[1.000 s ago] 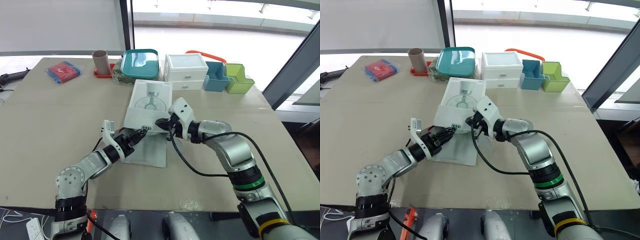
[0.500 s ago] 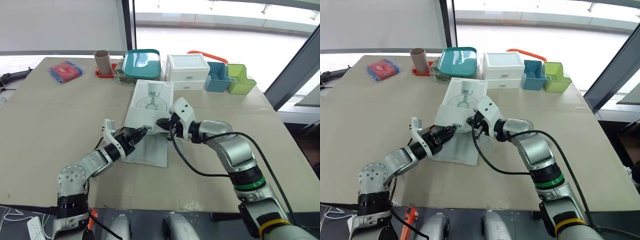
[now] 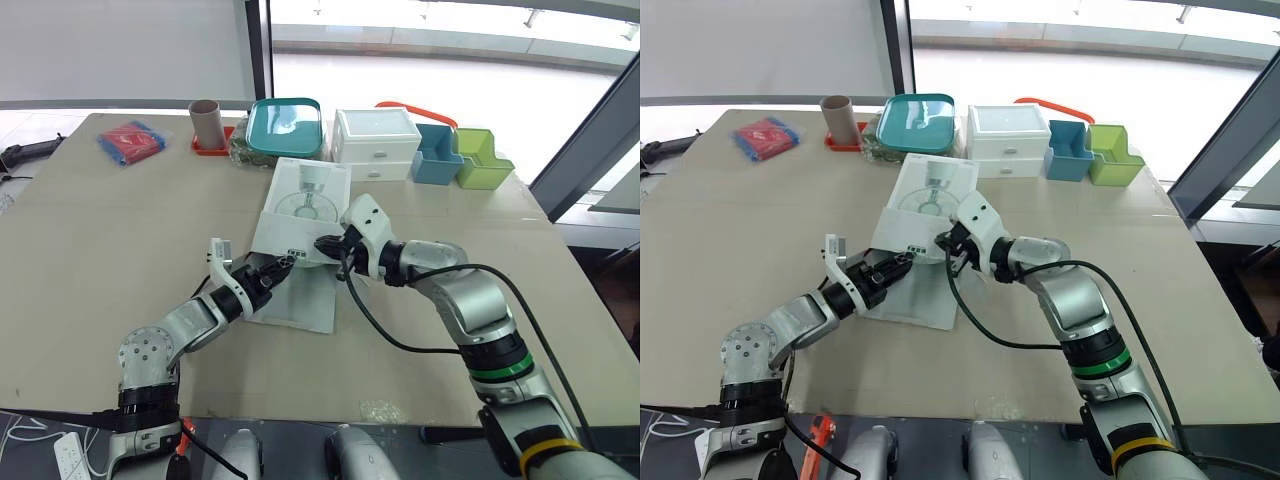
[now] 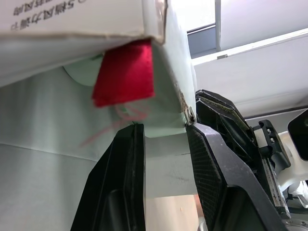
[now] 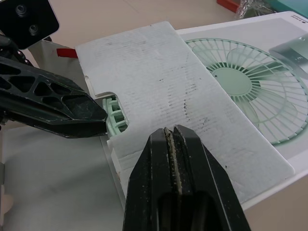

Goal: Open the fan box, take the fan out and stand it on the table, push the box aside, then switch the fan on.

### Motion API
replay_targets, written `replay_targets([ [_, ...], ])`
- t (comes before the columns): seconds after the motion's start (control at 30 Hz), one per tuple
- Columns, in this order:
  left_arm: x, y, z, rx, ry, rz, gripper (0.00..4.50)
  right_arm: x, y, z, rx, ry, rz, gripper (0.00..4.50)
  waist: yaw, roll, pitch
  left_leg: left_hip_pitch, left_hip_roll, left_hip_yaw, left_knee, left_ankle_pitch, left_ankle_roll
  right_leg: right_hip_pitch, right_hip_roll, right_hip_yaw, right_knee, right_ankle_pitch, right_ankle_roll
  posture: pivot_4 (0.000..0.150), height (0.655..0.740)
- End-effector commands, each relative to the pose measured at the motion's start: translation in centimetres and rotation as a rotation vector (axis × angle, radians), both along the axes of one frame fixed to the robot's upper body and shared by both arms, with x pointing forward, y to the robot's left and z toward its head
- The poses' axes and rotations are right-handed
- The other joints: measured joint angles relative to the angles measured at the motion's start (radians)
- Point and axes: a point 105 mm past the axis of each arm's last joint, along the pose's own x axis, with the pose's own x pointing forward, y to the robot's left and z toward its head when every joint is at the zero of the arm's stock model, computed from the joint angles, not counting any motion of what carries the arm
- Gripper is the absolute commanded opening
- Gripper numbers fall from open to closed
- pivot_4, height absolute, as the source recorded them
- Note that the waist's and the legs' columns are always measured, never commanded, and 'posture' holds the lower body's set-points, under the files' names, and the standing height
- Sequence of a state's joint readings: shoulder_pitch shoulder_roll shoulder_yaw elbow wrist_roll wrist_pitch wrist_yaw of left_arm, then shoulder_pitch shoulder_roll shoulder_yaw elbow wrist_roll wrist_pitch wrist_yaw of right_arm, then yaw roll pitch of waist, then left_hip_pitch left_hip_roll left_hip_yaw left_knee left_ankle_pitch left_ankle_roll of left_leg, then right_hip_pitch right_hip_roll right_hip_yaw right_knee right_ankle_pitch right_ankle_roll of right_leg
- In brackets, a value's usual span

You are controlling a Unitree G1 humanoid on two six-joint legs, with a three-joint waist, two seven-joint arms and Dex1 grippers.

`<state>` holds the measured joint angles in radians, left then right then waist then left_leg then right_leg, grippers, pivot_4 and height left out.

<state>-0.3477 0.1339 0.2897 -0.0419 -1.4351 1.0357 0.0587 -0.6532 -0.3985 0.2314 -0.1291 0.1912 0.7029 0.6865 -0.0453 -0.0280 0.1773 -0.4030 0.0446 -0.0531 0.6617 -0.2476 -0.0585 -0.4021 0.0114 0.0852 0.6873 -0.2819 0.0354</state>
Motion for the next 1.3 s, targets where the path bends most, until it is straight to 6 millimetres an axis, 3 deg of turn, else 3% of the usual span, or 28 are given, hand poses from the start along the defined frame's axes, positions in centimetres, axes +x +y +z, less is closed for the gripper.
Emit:
replay_targets([
  [0.03,-0.9,0.3,-0.1,-0.015,0.012,-0.026,1.44,0.1,-0.3,-1.2,-0.024,0.035,-0.021,0.00,0.000,0.000,0.000,0.000,0.000,0.000,-0.001,0.000,0.000,0.000,0.000,0.000,0.000,0.000,0.000,0.150,0.7400],
  [0.8,-4.7,4.4,1.3,0.147,-0.035,-0.019,1.44,-0.1,0.5,-1.3,-0.003,0.037,-0.005,0.00,-0.003,0.000,0.000,0.000,0.002,-0.002,-0.008,0.002,-0.003,-0.002,0.001,-0.001,-0.004,0.000,-0.002,0.150,0.7400],
  [1.03,-5.9,4.7,1.2,0.152,-0.023,-0.035,1.44,-0.1,0.8,-1.4,0.005,0.039,0.001,0.00,-0.003,0.000,0.000,0.000,0.002,-0.001,-0.010,0.002,-0.003,-0.003,0.001,-0.001,-0.004,-0.001,-0.003,0.150,0.7400],
  [1.3,-6.0,3.4,-1.1,0.161,0.054,-0.086,1.44,-0.1,1.2,-1.1,0.007,0.036,0.010,0.00,0.000,0.000,0.000,0.000,0.001,-0.002,-0.010,0.002,-0.004,-0.002,0.000,-0.002,-0.004,-0.001,-0.003,0.150,0.7400],
])
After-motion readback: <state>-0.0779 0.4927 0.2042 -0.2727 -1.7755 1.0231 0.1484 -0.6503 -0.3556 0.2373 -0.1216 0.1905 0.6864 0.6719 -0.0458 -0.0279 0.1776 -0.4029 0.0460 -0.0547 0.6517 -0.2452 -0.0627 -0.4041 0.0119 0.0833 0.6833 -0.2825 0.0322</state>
